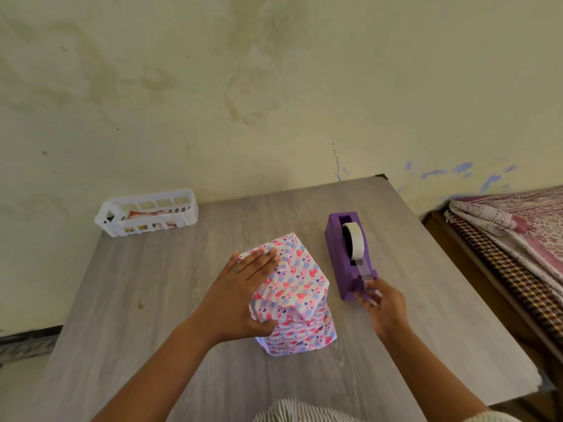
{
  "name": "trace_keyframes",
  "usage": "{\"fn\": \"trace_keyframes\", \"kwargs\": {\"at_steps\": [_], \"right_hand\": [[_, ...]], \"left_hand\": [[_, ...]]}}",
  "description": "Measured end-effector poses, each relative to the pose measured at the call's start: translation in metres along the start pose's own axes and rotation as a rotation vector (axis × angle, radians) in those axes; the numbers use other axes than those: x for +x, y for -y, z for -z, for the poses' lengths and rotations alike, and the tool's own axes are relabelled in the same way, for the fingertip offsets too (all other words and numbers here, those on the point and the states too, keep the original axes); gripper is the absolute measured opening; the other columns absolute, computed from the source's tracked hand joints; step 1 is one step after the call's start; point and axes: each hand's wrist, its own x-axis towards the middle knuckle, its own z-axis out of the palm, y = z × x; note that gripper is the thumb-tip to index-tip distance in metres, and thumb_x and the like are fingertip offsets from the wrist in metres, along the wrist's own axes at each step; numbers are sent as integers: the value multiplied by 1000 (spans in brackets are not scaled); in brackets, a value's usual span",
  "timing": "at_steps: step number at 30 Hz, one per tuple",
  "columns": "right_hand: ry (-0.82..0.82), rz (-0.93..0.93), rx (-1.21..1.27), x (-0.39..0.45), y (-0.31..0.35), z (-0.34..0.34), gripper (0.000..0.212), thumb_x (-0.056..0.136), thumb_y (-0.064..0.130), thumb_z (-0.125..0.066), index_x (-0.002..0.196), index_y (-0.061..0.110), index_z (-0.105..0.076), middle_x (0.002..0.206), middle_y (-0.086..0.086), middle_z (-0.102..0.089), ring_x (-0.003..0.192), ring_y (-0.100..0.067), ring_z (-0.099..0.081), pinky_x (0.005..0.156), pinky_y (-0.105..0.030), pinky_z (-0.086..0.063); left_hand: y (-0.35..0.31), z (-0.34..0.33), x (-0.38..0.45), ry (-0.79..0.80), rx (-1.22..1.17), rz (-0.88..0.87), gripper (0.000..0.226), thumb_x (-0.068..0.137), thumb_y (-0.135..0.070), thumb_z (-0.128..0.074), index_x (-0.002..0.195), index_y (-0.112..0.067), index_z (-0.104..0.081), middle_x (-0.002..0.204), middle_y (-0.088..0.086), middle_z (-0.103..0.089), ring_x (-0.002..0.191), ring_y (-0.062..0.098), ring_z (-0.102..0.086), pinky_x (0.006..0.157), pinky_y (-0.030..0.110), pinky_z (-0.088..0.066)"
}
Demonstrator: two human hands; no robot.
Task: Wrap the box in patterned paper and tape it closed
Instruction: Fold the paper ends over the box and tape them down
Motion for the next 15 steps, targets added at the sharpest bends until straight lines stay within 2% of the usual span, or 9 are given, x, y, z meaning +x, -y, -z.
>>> {"fn": "trace_keyframes", "kwargs": {"at_steps": [2,5,7,10,15], "right_hand": [[23,0,-55,5,-2,4,16,87,-6,-48,99,2,-55,92,-10,-54,83,-22,-56,73,-37,-52],[38,11,-162,11,-9,8,23,90,-3,-51,112,4,-54,99,-9,-58,90,-23,-59,89,-45,-51],[16,35,-246,12,-11,9,17,91,-1,-51,108,0,-57,103,-12,-59,95,-27,-59,93,-46,-49],[-24,97,-424,15,-13,9,9,90,0,-53,87,2,-61,103,-14,-61,97,-30,-59,89,-45,-51],[-64,244,-715,21,-15,11,11,92,8,-54,87,3,-63,92,-12,-63,85,-27,-59,78,-41,-52]], "left_hand": [[0,0,0,-2,-1,3,102,68,-75,-53,149,-23,-18,156,-7,-18,145,9,-9,115,39,-8],[-1,1,0,-2,-5,5,102,68,-74,-54,149,-25,-14,156,-7,-18,144,8,-9,115,38,-9],[-1,2,0,5,-9,7,103,68,-74,-54,149,-27,-11,156,-7,-17,144,8,-8,115,39,-8],[-2,2,0,11,-14,9,104,68,-75,-53,149,-30,-6,156,-8,-15,144,7,-6,115,38,-7],[-2,1,-1,9,-17,15,103,67,-76,-53,149,-25,-15,156,-7,-18,144,8,-9,115,38,-7]]}}
